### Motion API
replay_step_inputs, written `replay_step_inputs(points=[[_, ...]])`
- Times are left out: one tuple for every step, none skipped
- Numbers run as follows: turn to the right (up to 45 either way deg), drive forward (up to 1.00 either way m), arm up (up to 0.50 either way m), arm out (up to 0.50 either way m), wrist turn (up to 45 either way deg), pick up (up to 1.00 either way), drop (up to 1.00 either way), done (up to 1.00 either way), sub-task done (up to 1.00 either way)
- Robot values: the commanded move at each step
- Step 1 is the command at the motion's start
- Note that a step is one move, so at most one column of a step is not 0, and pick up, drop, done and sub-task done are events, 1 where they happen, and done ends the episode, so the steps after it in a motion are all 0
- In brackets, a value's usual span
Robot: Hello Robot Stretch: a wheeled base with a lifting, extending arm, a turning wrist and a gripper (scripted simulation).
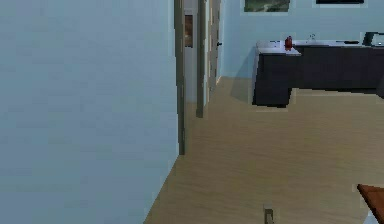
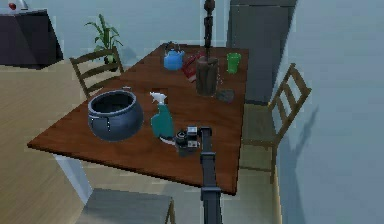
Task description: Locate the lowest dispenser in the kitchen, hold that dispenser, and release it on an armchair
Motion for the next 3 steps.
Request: replay_step_inputs(points=[[0.0,0.0,0.1,0.0,0.0,0.0,0.0,0.0,0.0],[0.0,0.0,0.22,0.0,0.0,0.0,0.0,0.0,0.0],[0.0,0.0,0.0,0.0,-45.0,0.0,0.0,0.0,0.0]])
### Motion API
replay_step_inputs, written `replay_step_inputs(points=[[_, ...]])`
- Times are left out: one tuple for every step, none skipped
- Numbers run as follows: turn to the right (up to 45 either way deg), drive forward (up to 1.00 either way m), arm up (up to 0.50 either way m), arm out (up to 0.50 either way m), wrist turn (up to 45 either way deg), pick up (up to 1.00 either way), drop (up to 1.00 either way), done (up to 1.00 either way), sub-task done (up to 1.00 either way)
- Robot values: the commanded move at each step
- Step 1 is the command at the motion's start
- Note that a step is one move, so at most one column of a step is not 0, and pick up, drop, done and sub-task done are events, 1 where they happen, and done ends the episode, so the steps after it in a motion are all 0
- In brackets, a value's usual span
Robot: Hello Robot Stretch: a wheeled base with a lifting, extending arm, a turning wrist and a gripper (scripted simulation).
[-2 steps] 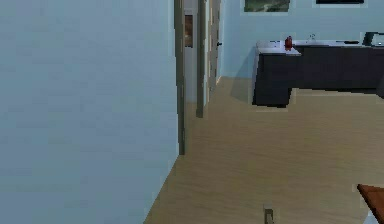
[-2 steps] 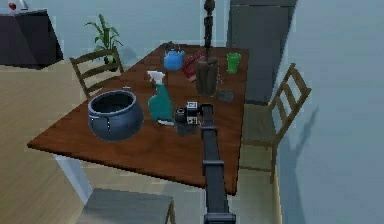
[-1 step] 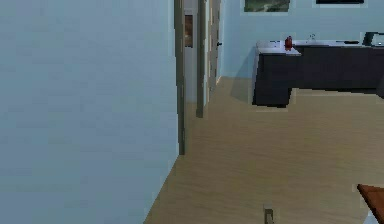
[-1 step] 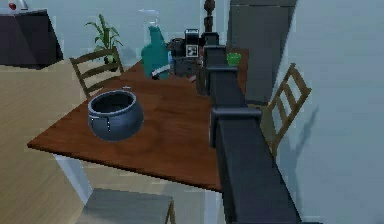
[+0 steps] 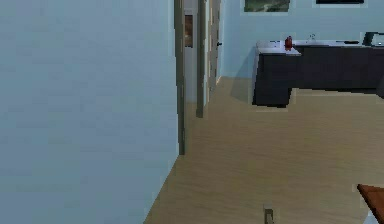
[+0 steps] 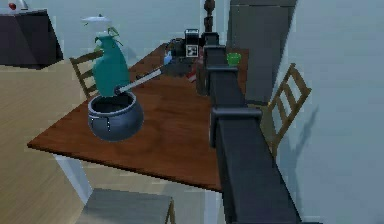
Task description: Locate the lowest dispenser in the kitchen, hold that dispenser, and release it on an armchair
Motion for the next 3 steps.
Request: replay_step_inputs(points=[[0.0,0.0,0.0,0.0,-45.0,0.0,0.0,0.0,0.0],[0.0,0.0,0.0,0.0,-21.0,0.0,0.0,0.0,0.0],[0.0,0.0,0.0,-0.42,0.0,0.0,0.0,0.0,0.0]])
